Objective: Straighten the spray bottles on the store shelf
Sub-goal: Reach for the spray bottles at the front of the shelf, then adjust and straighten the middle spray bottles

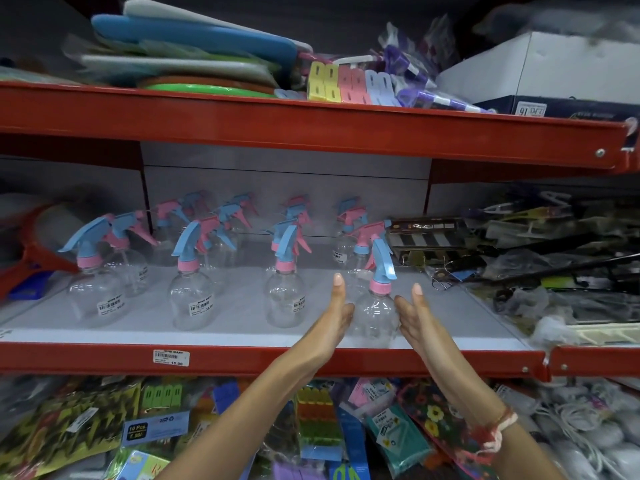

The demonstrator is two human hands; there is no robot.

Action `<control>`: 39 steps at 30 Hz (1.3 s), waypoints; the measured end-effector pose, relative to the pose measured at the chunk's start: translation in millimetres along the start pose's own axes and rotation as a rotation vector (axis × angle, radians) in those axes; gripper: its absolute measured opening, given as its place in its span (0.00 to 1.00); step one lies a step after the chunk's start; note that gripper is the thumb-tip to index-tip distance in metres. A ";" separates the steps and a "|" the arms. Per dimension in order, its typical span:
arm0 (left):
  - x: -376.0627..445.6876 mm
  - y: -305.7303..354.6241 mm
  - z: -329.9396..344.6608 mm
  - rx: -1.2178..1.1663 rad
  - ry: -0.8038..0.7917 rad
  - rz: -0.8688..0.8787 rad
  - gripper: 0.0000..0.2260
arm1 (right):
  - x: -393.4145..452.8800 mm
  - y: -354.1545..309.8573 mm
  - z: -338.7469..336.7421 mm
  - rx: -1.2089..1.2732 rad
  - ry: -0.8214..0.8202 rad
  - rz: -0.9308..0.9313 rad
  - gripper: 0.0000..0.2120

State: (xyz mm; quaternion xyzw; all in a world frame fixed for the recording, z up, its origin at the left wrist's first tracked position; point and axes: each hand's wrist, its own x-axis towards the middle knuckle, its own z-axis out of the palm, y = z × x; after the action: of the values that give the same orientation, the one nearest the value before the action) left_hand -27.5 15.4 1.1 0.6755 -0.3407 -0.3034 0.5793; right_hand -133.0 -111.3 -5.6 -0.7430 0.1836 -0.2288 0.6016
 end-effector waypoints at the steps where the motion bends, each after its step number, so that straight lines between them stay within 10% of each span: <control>1: -1.5 -1.5 -1.9 0.012 0.019 0.005 0.45 | -0.5 1.6 2.5 -0.028 0.057 -0.024 0.38; 6: -13.4 -12.6 -16.6 0.029 0.379 0.294 0.30 | -18.4 -1.1 28.8 -0.037 0.522 -0.446 0.20; 14: -14.2 -19.4 -72.9 -0.028 0.859 0.410 0.19 | 14.3 -11.7 85.2 -0.039 0.133 -0.398 0.19; 23: -3.0 -5.8 -101.6 -0.010 0.546 -0.010 0.54 | 57.6 -22.8 119.2 0.123 -0.177 0.037 0.34; 39: -46.3 -21.0 -103.9 0.021 0.409 0.017 0.48 | 17.4 -19.0 111.7 0.167 -0.248 0.035 0.36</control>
State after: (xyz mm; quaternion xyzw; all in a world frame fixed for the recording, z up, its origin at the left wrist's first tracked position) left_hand 31.3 114.8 -4.0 0.7262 -0.2249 -0.1516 0.6318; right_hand -56.0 -26.4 -4.1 -0.7097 0.1012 -0.1391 0.6832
